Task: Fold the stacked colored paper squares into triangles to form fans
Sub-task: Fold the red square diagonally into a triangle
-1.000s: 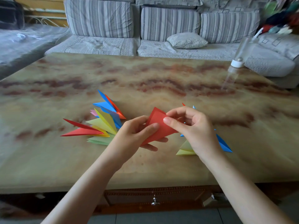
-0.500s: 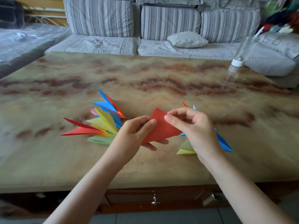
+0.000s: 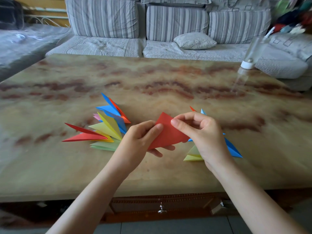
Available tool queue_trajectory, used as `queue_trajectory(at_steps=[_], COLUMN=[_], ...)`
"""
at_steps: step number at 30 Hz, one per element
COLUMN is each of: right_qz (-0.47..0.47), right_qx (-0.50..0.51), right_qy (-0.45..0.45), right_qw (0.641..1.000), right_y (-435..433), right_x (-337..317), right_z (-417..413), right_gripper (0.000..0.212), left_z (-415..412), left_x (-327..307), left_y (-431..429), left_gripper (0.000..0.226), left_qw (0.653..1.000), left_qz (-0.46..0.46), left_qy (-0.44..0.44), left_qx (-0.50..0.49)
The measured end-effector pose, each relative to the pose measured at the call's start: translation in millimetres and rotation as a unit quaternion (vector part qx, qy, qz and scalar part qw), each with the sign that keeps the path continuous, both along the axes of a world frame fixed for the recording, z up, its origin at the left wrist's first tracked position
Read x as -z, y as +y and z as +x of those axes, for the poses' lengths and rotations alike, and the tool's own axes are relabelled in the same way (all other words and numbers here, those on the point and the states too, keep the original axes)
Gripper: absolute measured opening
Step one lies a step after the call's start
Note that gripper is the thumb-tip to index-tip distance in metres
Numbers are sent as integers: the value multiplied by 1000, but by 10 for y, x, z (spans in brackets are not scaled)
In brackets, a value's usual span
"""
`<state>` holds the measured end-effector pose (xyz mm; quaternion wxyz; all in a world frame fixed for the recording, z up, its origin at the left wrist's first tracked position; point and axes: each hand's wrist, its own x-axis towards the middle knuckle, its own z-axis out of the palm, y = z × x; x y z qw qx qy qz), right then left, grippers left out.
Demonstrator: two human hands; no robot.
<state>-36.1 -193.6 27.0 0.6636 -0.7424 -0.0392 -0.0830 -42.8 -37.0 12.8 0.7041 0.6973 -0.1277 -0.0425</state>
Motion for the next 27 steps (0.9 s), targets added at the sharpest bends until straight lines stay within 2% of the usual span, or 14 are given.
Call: queue_trajectory(at_steps=[18,27], right_qz=[-3,-16], right_qx=[4,-4], right_qy=[-5,-20], right_qw=[1000,1000], right_y=[-4,6], right_x=[11,20], right_z=[-1,-1], right_gripper=[6,6], left_z=[14,5], left_x=[30,66], left_y=[-9,-28], left_gripper=[21,14], left_qw=[1000,996], left_qz=[11,53], left_qy=[-8,-22], left_qx=[-7,-65])
